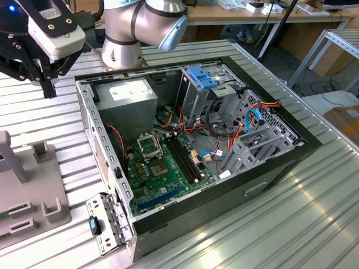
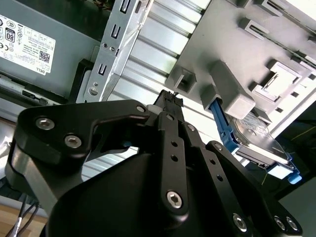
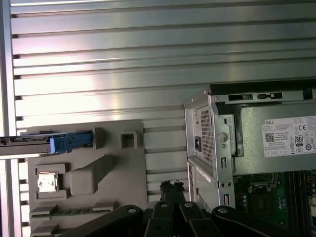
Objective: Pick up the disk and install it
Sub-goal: 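Reach for the disk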
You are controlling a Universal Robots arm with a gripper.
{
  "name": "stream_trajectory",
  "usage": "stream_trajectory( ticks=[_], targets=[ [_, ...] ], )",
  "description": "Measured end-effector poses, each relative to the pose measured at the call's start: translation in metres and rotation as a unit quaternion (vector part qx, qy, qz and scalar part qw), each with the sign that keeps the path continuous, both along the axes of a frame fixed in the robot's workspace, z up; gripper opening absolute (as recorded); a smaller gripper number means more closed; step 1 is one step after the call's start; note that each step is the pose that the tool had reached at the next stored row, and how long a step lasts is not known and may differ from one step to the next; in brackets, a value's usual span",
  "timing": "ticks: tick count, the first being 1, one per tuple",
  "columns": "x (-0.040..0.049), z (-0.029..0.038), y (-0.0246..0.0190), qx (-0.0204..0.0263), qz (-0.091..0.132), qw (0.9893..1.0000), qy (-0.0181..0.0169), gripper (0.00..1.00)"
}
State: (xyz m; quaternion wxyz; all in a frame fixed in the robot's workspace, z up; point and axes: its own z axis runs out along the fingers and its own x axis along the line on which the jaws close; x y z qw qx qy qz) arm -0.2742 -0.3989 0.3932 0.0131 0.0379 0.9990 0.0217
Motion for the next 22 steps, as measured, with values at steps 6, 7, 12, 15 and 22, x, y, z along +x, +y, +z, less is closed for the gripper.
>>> stream_trajectory(
  ticks=[6,7,12,15,22],
  targets=[
    [-0.0034,0.0000,0.0000,0.0000,0.000,1.0000,0.0000,0.11],
    [-0.0039,0.0000,0.0000,0.0000,0.000,1.0000,0.0000,0.11],
    [-0.0082,0.0000,0.0000,0.0000,0.000,1.0000,0.0000,0.11],
    [-0.0102,0.0000,0.0000,0.0000,0.000,1.0000,0.0000,0.11],
    [-0.0141,0.0000,0.0000,0.0000,0.000,1.0000,0.0000,0.11]
  ],
)
